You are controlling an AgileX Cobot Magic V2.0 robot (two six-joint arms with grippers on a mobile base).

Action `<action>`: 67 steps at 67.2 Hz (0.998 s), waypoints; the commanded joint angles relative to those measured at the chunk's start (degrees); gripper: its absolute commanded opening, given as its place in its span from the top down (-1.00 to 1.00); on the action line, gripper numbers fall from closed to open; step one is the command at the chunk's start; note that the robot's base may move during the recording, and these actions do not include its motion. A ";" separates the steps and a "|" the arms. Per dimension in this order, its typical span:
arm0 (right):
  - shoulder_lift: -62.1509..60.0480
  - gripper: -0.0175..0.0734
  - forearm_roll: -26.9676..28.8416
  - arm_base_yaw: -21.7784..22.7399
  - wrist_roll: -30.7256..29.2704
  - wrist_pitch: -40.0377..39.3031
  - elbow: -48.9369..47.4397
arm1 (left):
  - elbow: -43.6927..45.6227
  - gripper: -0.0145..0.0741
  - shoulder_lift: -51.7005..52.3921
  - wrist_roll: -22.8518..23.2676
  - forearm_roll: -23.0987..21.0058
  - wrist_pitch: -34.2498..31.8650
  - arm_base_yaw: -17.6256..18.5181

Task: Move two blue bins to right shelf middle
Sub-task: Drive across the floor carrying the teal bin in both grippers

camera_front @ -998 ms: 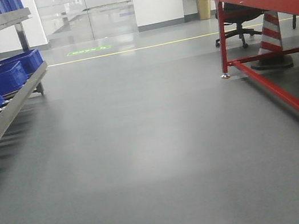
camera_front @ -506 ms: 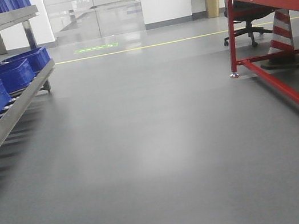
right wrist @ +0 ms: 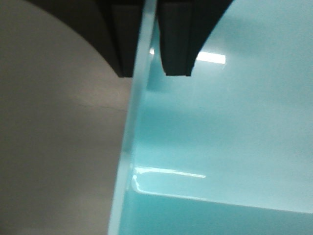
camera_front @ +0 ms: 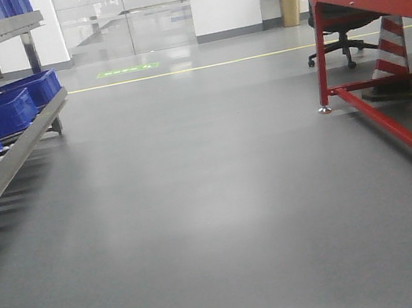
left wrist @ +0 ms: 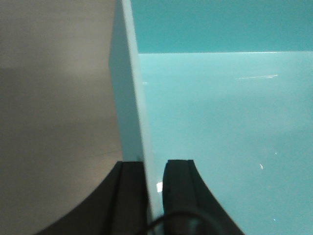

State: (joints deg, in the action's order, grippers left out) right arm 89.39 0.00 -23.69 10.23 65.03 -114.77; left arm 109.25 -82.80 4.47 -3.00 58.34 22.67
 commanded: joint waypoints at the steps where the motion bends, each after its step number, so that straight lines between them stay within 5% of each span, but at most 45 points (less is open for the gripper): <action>1: -0.48 0.95 -1.34 0.09 -1.19 -1.61 -0.65 | 0.64 0.92 0.88 -0.88 -1.41 -2.77 -0.11; 67: -0.48 0.95 -1.34 0.09 -1.19 -1.61 -0.65 | 0.64 0.92 0.88 -0.88 -1.41 -2.77 -0.11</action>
State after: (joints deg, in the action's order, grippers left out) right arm 89.39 0.00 -23.69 10.23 65.03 -114.87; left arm 109.25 -82.80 4.47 -3.00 58.34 22.67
